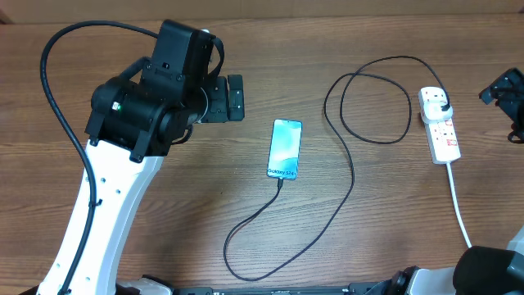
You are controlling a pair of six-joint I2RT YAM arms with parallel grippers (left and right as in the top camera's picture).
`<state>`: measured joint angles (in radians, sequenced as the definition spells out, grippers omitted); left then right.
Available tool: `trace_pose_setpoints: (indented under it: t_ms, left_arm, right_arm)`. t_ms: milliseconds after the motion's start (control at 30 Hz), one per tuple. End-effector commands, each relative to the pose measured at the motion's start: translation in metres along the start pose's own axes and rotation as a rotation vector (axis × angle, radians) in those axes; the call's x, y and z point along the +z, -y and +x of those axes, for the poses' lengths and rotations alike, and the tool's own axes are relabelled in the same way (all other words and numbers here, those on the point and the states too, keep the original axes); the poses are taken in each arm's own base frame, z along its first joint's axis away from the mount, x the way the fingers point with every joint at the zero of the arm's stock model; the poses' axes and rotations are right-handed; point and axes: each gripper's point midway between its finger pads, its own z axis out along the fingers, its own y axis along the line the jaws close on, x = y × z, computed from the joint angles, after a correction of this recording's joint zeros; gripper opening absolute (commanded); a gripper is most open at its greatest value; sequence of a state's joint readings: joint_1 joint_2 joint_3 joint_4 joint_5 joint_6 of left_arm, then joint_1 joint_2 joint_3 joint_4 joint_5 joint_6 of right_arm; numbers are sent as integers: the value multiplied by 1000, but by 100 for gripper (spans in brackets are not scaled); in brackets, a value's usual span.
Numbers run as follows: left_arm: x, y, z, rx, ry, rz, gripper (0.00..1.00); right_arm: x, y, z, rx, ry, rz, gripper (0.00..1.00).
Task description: Plug charger to phone and switch on socket
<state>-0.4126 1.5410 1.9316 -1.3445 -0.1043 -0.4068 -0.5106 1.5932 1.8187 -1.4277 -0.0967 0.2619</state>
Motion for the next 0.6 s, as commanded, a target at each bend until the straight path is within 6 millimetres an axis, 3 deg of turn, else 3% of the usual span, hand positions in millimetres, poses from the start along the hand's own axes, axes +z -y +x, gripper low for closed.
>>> trace_pose_setpoints:
  t_ms: [0,233,567]
  left_arm:
    - [-8,-7,-5,26,36,-32,99]
    - [-48,-8,-17,3,201,25,99]
    - [-61,-27,-17,-74,455,130,99]
  right_arm:
    - [-14,-2,-5,-2,48,-6,100]
    - [-14,-2,-5,-2,48,-6,100]
    - [-14,-2,-5,-2,48,-6,100]
